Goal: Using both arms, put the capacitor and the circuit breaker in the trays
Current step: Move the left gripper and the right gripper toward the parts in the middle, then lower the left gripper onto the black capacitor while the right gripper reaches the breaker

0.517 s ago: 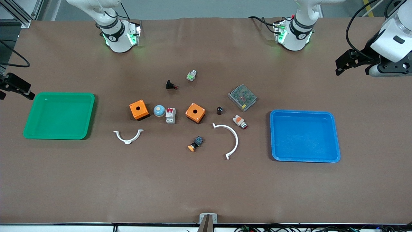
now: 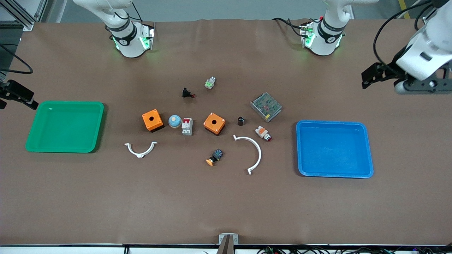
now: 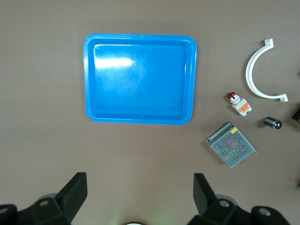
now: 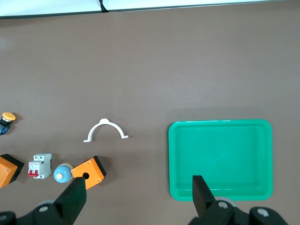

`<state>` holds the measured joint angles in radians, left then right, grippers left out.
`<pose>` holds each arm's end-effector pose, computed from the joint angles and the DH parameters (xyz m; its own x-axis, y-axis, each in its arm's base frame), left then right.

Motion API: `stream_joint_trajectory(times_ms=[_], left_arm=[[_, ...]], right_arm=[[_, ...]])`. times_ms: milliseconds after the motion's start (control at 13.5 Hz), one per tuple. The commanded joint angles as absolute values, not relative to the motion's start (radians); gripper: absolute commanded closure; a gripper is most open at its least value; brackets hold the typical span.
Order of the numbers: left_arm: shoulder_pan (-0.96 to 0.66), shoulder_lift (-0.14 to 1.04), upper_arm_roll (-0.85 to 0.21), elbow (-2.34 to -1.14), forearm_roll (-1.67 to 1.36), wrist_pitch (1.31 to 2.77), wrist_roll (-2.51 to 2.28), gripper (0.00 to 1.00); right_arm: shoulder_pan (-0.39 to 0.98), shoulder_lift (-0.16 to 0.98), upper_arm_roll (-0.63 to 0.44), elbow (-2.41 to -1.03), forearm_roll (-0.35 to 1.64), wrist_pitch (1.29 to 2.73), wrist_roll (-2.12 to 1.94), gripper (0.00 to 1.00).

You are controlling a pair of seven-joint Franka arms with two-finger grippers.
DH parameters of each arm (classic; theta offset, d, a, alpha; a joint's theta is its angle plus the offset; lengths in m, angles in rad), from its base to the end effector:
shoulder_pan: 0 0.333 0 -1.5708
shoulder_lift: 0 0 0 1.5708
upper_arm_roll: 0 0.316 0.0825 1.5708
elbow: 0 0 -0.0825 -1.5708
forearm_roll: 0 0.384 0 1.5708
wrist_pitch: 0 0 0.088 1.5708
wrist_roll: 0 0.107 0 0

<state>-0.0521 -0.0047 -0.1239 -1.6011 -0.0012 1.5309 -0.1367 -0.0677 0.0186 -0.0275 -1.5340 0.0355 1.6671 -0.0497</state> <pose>0.5393 -0.0962 0.6095 0.9971 -0.0389 -0.0650 -0.0395 -0.9992 -0.0083 0.5682 -0.0506 0.6407 0.9921 -0.0482 0.1158 -0.0451 -0.9986 -0.0293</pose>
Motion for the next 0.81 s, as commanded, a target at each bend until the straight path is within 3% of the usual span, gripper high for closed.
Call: stream_joint_trajectory(times_ms=[0, 295, 738], left_arm=[[-0.055, 0.118, -0.205, -1.546, 0.006, 1.519, -0.168, 0.00], [-0.060, 0.260, -0.360, -1.581, 0.009, 1.676, -0.404, 0.00], [-0.257, 0.438, -0.371, -1.670, 0.025, 2.035, -0.796, 0.00]], right_arm=[[-0.077, 0.031, -0.018, -1.503, 0.038, 1.655, -0.052, 0.00], [-0.048, 0.069, -0.017, -1.502, 0.043, 1.646, -0.043, 0.00], [0.164, 0.191, -0.018, -1.503, 0.025, 1.643, 0.241, 0.00]])
